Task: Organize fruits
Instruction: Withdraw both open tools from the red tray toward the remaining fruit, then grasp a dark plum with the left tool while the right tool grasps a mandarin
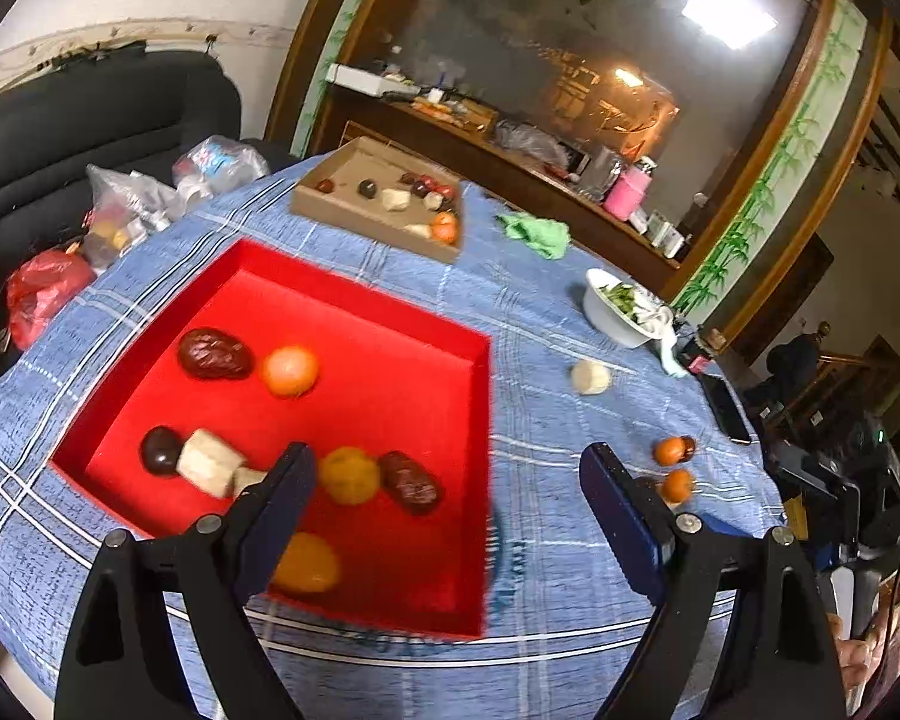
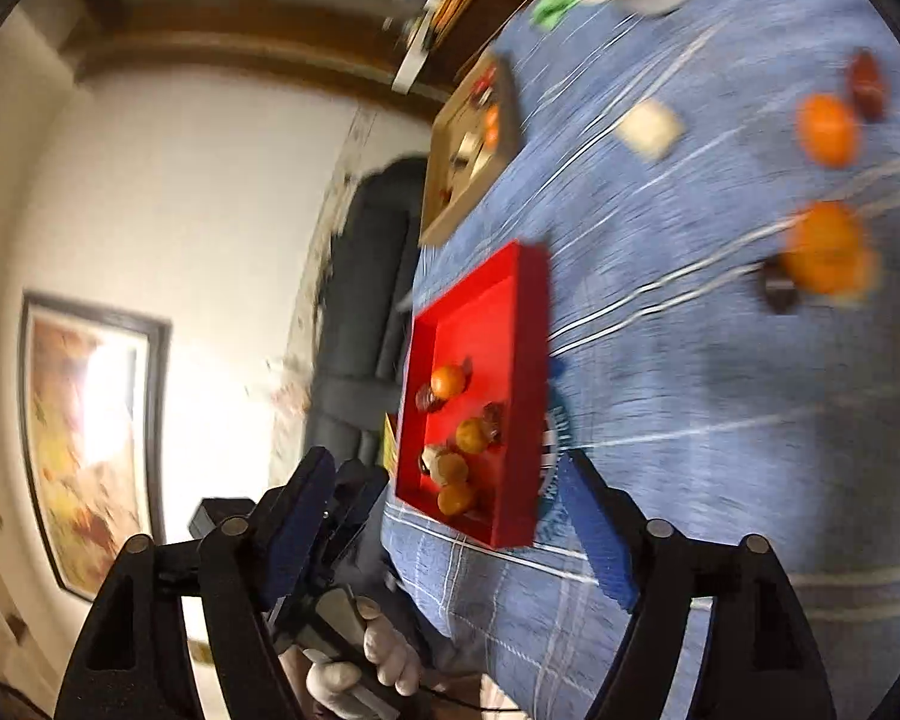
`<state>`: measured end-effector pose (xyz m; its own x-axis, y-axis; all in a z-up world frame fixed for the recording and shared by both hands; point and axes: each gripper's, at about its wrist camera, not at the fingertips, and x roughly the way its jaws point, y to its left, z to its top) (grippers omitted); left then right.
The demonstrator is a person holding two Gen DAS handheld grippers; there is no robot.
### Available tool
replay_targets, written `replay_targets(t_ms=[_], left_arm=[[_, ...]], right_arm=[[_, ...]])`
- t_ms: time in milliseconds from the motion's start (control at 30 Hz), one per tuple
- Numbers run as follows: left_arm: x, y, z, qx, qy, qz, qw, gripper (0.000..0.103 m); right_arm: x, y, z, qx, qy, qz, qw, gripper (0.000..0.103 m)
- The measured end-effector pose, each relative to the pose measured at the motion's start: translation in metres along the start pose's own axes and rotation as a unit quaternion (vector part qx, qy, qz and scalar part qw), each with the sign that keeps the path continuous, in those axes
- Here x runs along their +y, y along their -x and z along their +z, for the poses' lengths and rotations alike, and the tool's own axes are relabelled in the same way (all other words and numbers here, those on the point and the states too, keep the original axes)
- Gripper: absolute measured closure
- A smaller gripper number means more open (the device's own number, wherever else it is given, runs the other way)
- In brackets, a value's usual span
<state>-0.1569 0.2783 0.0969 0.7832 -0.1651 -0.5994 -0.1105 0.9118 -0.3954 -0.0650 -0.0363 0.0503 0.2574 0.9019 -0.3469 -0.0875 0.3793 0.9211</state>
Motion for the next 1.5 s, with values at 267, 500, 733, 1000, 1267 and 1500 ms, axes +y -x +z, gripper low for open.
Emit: replay_targets(t_ms=[267,500,733,1000,1267,1500], left_arm=[[-0.05,0.008,0.009,-0.019,-0.03,-0.013,0.9993,0.014],[-0.091,0.022,0.024,-0.033,-0.058,-0.025,0.9975,0.014],[-0.123,0.034,0.039,-0.033,-0.069,-0.05,0.9959,0.004],[-0.153,0.066,0.062,-0.086,-0.075,-0.097,0.9888,0.004],[-0.144,0.041,0.053,-0.05,-0.08,-0.086,0.9918,0.004],[-0.103,-0.013,0.028,0.033,-0.02,-0.086,0.9955,0.004]], right_arm=[[-0.037,0.111,-0.003,-0.089,-0.061,0.035,0.994,0.017],[-0.038,0.228,-0.005,-0.191,-0.02,-0.061,0.979,0.017],[0.002,0.331,-0.016,-0.291,0.02,-0.134,0.947,0.017],[0.079,0.397,-0.01,-0.351,0.11,-0.23,0.901,0.017],[0.077,0.339,0.02,-0.304,0.144,-0.262,0.904,0.015],[0.018,0.24,0.036,-0.223,0.14,-0.294,0.919,0.015]])
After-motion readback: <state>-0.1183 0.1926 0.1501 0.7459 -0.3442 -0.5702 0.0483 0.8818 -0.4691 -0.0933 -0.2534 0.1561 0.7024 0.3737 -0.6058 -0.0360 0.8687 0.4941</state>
